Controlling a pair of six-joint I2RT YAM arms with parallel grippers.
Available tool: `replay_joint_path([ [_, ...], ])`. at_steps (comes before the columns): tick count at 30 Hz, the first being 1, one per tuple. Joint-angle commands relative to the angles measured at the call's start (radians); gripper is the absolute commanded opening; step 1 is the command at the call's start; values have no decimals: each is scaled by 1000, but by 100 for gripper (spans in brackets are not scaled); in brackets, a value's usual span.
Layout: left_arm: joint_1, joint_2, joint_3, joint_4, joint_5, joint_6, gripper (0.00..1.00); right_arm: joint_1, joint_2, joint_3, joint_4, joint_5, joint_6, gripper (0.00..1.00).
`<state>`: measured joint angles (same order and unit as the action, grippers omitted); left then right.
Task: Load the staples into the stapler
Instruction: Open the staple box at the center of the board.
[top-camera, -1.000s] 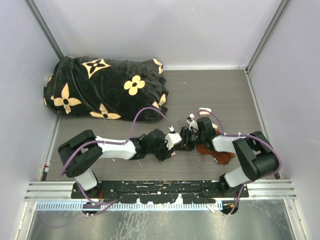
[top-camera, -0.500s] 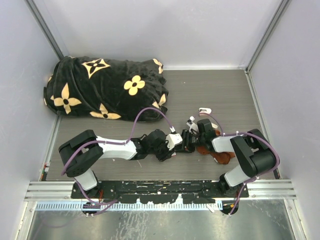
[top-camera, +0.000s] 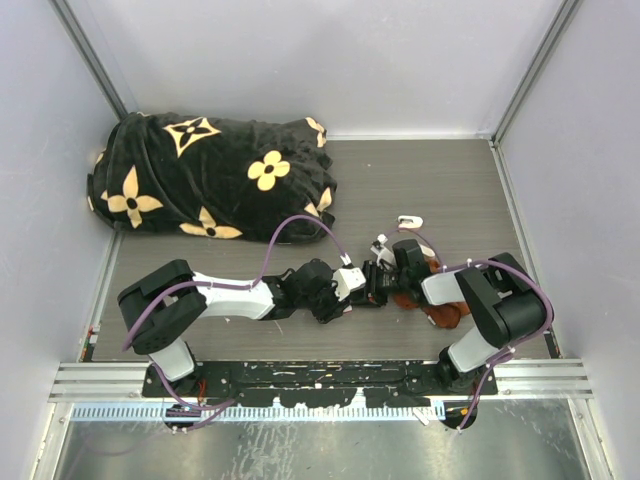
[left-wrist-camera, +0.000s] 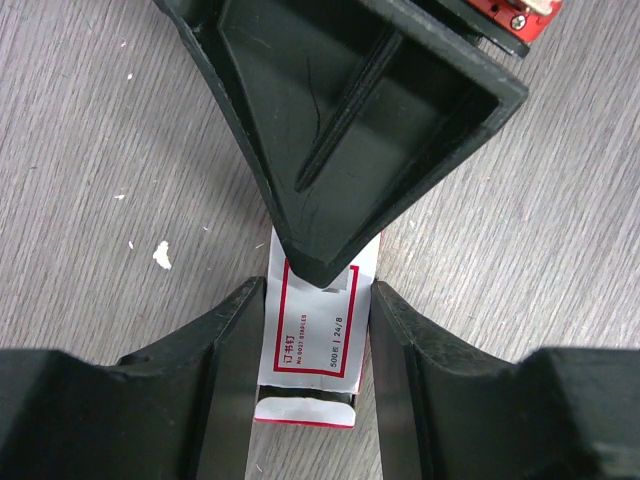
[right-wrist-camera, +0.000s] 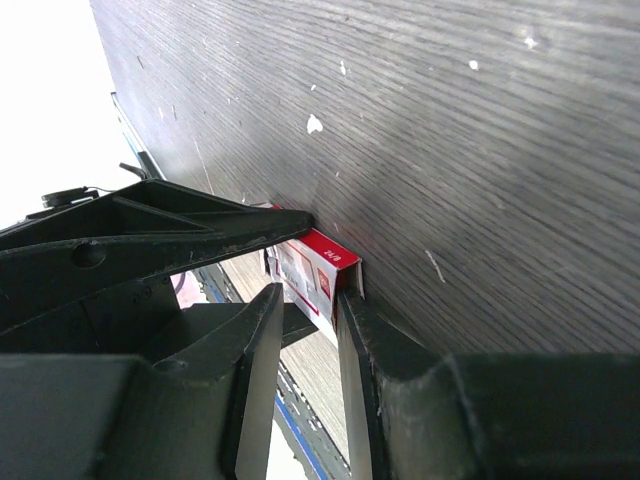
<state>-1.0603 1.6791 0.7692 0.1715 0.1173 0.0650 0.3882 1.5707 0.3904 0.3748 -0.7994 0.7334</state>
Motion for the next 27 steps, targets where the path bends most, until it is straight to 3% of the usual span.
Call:
replay_joint_path([
  [1,-14,47,-12,-110,19,-5,44,21,5,1,69,-50,24,34],
  [7,-15,46,-12,-112,14,-5,44,28,-3,2,63,-14,16,32],
  [14,-16,38,-16,-112,5,-2,44,29,-83,25,-115,104,-96,28],
  [22,-15,35,-18,-111,1,-3,44,28,-58,-5,-60,92,-79,22],
  [27,-15,14,-24,-100,-33,-29,56,28,-63,-20,-36,105,-68,12],
])
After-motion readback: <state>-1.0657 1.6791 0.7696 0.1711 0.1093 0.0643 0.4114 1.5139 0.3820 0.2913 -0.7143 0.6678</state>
